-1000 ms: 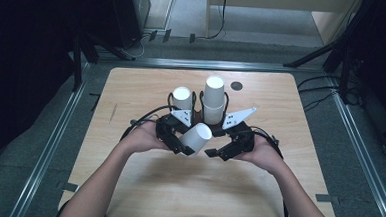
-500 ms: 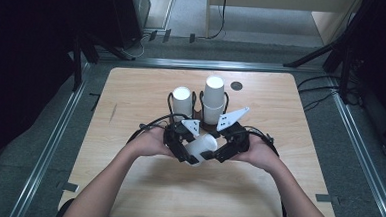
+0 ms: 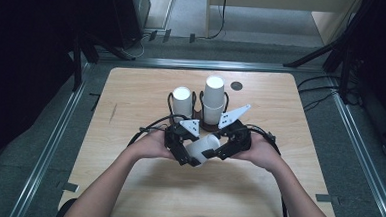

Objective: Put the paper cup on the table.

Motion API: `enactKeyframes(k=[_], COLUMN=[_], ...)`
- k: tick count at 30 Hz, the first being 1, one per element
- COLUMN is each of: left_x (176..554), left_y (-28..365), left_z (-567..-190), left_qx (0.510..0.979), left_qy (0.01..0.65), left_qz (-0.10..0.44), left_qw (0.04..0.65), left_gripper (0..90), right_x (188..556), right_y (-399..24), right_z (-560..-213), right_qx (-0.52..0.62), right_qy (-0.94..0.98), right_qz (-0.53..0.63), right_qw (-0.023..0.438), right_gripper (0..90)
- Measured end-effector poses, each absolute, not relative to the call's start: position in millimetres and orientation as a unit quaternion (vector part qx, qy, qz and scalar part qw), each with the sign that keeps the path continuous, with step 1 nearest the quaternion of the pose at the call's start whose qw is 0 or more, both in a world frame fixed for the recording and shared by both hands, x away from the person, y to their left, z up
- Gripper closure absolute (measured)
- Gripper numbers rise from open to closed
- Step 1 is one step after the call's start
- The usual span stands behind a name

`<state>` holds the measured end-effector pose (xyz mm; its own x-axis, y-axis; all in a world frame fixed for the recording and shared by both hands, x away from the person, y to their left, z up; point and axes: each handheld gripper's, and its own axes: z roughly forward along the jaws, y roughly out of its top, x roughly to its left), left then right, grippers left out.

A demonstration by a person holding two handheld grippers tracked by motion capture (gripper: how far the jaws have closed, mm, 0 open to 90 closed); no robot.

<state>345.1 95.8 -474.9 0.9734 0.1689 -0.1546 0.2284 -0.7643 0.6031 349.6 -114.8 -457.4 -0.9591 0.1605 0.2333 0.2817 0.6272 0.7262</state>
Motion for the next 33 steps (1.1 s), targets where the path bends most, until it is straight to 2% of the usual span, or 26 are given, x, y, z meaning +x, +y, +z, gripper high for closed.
enactKeyframes(k=[16,25,31,33], left_x=[338.7,337.0,336.5,335.5], left_y=[111.7,111.7,112.4,114.5], left_z=[-472.6,-476.0,-475.7,-474.3], left_qx=[0.897,0.887,0.883,0.878], left_qy=[0.17,0.173,0.167,0.162], left_qz=[-0.018,-0.022,-0.026,-0.026], left_qw=[0.407,0.427,0.438,0.449], left_gripper=[6.5,6.6,8.7,13.8], right_x=[349.7,348.8,348.8,348.6], right_y=[-126.7,-128.7,-130.2,-130.7], right_z=[-453.1,-447.1,-440.7,-439.4], right_qx=[-0.131,-0.131,-0.132,-0.13], right_qy=[-0.885,-0.872,-0.856,-0.853], right_qz=[-0.443,-0.468,-0.494,-0.501], right_qw=[0.054,0.058,0.071,0.071], right_gripper=[33.7,33.7,33.7,33.7])
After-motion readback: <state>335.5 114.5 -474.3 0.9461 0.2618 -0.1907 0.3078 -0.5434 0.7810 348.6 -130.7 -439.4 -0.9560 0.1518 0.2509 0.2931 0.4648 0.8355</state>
